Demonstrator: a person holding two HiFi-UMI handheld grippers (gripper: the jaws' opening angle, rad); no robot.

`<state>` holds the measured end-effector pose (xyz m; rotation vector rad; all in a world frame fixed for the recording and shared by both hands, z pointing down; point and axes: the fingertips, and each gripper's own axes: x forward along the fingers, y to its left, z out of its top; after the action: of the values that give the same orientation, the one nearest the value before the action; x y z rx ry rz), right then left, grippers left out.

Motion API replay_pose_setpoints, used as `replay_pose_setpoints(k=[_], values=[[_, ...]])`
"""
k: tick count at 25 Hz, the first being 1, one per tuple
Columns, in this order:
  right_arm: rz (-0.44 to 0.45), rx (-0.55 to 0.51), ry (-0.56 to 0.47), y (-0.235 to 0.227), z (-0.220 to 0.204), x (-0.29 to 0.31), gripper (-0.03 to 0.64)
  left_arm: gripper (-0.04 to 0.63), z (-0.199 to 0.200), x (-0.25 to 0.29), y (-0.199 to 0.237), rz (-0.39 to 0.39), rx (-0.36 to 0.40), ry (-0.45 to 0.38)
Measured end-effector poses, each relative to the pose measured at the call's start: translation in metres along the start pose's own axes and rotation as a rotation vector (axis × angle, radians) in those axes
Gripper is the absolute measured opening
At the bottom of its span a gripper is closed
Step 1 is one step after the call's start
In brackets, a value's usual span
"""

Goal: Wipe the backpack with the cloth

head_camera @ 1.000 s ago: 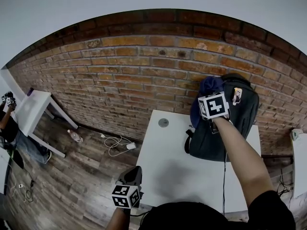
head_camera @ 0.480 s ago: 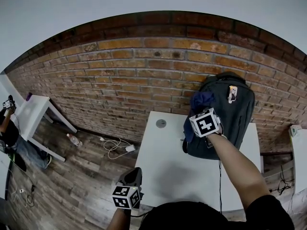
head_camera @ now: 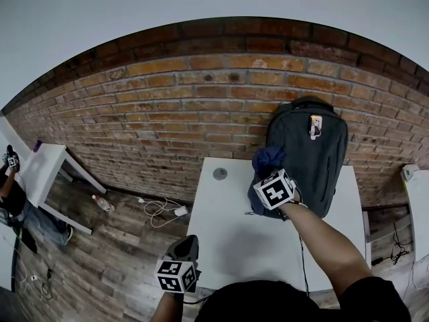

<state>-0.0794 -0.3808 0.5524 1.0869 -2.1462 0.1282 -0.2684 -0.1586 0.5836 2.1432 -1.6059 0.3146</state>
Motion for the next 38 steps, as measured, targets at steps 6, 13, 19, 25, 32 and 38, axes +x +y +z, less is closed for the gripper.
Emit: replay_pose_setpoints(k=[6, 13, 19, 25, 32, 38], values=[[0.035, -0.002, 0.033, 0.02, -0.025, 0.001, 0.04, -0.003, -0.002, 0.0, -0.002, -0.003, 0.005, 0.004], [0.083, 0.004, 0.098, 0.052, -0.063, 0.009, 0.04, -0.003, -0.003, 0.004, -0.009, -0.02, 0.016, 0.017], [0.112, 0.038, 0.125, 0.068, -0.093, 0.006, 0.04, -0.003, -0.003, 0.006, -0.012, -0.027, 0.024, 0.024], [0.118, 0.102, 0.122, 0.067, -0.121, -0.004, 0.04, -0.003, -0.002, 0.014, -0.025, -0.057, 0.042, 0.032], [0.077, 0.181, 0.097, 0.046, -0.145, -0.033, 0.04, -0.003, -0.003, 0.02, -0.035, -0.083, 0.049, 0.039], [-0.006, 0.371, 0.07, 0.009, -0.173, -0.064, 0.04, -0.003, -0.005, 0.025, -0.041, -0.104, 0.054, 0.052]])
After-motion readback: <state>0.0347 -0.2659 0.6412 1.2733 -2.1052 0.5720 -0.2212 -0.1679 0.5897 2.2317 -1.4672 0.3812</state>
